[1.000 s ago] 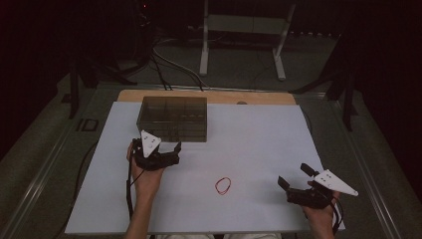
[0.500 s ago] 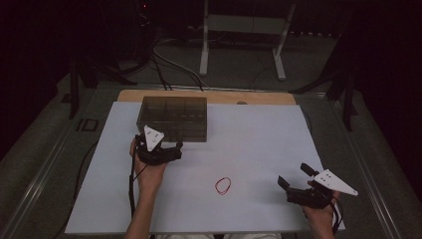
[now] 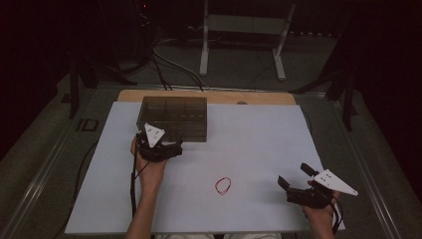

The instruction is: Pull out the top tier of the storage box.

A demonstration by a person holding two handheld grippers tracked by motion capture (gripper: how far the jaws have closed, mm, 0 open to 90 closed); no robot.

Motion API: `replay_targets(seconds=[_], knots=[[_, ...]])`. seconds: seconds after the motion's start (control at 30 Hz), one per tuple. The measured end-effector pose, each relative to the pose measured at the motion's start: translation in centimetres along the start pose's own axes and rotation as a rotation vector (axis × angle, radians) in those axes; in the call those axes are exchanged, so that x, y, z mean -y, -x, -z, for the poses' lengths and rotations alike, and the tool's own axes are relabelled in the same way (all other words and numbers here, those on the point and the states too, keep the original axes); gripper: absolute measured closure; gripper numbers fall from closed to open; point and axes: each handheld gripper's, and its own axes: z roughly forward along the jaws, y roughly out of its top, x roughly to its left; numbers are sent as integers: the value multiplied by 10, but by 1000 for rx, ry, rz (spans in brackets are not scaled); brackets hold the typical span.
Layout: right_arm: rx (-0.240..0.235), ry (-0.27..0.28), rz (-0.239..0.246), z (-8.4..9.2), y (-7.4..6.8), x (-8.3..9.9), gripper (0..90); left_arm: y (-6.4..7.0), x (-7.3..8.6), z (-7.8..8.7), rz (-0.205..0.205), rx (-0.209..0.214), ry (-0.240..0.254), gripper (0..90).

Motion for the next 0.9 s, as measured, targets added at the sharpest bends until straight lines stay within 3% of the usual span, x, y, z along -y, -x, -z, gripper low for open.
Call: replay_targets(seconds=[0.9], knots=[[0, 1, 2, -1, 0, 0, 0, 6, 1, -19, 7, -10, -9, 27]])
